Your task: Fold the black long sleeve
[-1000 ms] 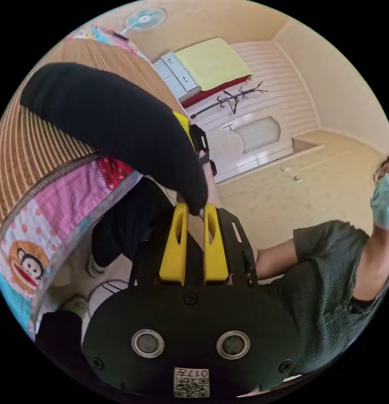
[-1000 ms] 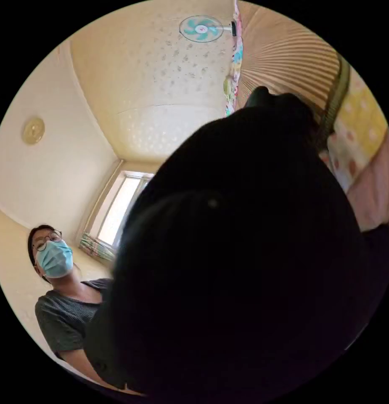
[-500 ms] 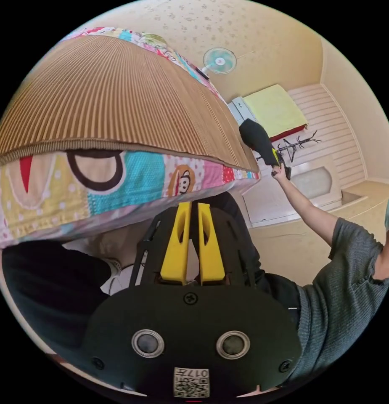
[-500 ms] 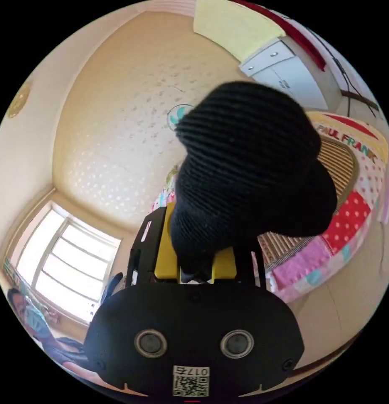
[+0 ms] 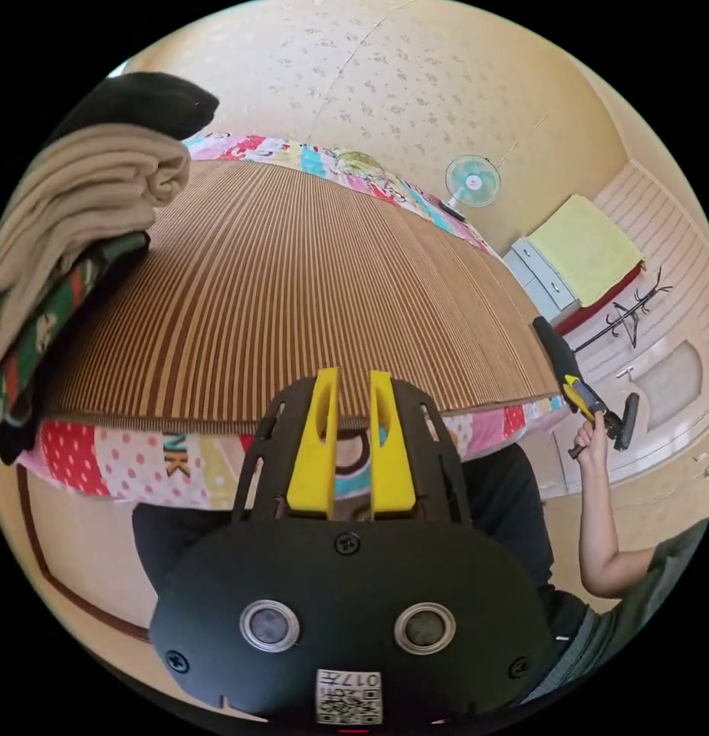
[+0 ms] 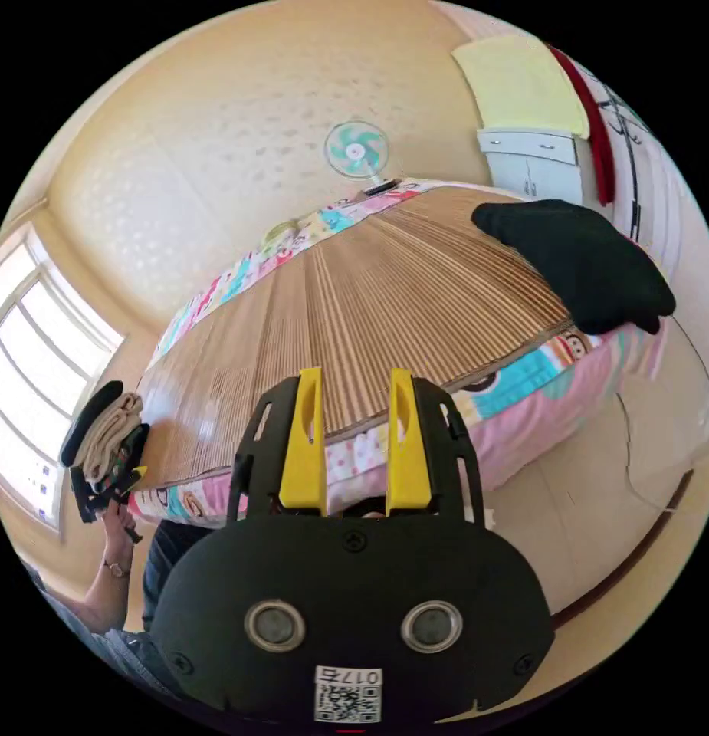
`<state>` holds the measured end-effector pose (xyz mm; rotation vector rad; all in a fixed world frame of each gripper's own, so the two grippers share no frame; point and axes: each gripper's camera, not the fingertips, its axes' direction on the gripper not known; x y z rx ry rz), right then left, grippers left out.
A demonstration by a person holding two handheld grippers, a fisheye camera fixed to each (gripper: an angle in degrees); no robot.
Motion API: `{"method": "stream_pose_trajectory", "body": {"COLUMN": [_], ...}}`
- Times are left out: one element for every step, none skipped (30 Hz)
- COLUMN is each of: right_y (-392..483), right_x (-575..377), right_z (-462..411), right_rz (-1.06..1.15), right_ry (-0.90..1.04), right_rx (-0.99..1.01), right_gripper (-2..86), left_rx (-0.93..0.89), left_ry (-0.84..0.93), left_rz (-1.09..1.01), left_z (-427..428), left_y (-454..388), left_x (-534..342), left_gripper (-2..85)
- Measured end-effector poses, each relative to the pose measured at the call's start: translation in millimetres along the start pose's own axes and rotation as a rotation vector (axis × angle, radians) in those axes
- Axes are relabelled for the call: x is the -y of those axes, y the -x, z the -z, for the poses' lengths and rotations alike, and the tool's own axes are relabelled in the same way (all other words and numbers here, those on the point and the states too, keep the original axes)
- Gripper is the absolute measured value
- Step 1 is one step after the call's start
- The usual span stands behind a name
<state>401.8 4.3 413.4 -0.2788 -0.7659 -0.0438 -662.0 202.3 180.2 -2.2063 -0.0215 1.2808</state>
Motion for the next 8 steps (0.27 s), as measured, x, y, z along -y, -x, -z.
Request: {"method": "stream_pose_trajectory", "body": {"right_y": [18,50,78,89,109,122,127,133], "right_x": [5,15,25,30,39,47,50,55], "right_z": [-15,-45,-73,-88,-117,-147,-162,-190], "right_rz": [0.029,0.068,0.101,0.118,0.137,0.144,0.142,0.132], "right_ry": [0.019,0.046,0.069,0.079,0.117,0.163,0.191,0.263], "right_rx": [-0.004,-0.045,-0.089,-0.111,-0.162,-0.212,-0.236,-0.262], "right_gripper": [15.2,16.8,18.1,18.8,20.1,21.4,22.1,23.2], "left_rx": [0.044,0.078,0.089,0.099,0.115,0.137,0.189,0.237], "left_ry": [0.011,0.008,0.011,0.033,0.054,0.046,0.027,0.035], "left_rz": [0.011,0.038,0.055,0.089,0.109,0.111,0.102,0.085], "left_z": [-16,-34,-43,-61,-77,-82,-88,-98], "left_y": [-9,-15,-17,-20,-24,-27,-37,-46], "left_x": [19,35,42,54,63,65,69,72], "left_gripper": [11.1,14.4,16.1,19.2,22.1,22.3,22.6,22.4]}}
